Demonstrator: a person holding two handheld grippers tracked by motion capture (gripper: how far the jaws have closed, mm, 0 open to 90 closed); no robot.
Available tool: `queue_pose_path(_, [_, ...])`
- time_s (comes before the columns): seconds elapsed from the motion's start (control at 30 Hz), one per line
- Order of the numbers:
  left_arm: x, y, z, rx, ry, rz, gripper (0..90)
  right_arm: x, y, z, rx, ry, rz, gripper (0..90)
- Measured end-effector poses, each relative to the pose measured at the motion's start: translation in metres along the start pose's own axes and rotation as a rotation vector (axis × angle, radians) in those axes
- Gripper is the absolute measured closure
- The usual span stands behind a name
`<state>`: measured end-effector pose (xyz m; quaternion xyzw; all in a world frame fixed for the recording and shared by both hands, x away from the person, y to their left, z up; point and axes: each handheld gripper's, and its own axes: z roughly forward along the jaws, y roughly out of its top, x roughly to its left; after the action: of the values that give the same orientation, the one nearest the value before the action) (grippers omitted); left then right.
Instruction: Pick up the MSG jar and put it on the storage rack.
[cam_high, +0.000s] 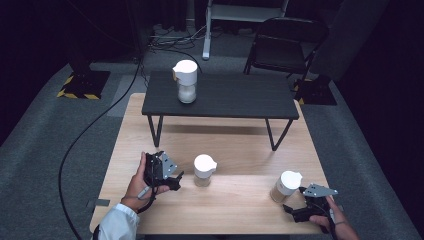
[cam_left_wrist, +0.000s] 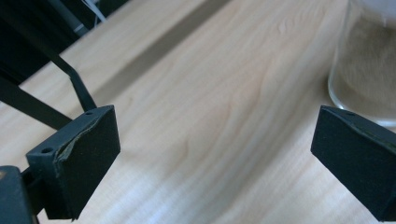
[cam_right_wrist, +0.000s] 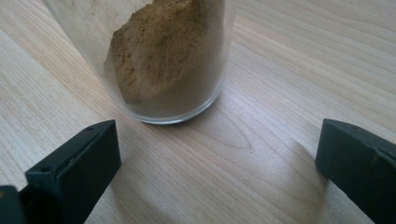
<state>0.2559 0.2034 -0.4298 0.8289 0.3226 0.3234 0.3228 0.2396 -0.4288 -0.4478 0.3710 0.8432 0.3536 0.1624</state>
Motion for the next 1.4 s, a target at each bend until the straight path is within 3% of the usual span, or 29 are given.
queue_pose_path(0.2, [-0.001,-0.009,0.005,0.049,-0.057,-0.055,0.9,0.000,0.000,0.000,0.000,0.000,0.000,0.0])
queue_pose_path(0.3, [-0.003,-0.013,0.005,0.071,-0.070,-0.051,0.9,0.000,0.000,0.000,0.000,0.000,0.000,0.0])
queue_pose_path(0.47, [-0.001,-0.021,0.003,0.089,-0.102,-0.095,0.9,0.000,0.000,0.000,0.000,0.000,0.000,0.0])
queue_pose_path(0.67, [0.012,-0.032,0.000,0.107,-0.164,-0.183,1.0,0.000,0.000,0.000,0.000,0.000,0.001,0.0])
queue_pose_path(0.77, [0.017,-0.035,-0.002,0.118,-0.183,-0.208,1.0,0.000,0.000,0.000,0.000,-0.001,0.001,0.0])
queue_pose_path(0.87, [0.028,-0.037,-0.001,0.142,-0.224,-0.261,0.9,0.000,0.000,0.000,0.000,-0.001,0.001,0.0])
queue_pose_path(1.4, [0.034,-0.041,-0.003,0.145,-0.230,-0.257,0.0,0.000,0.000,0.000,0.001,-0.001,0.004,0.0])
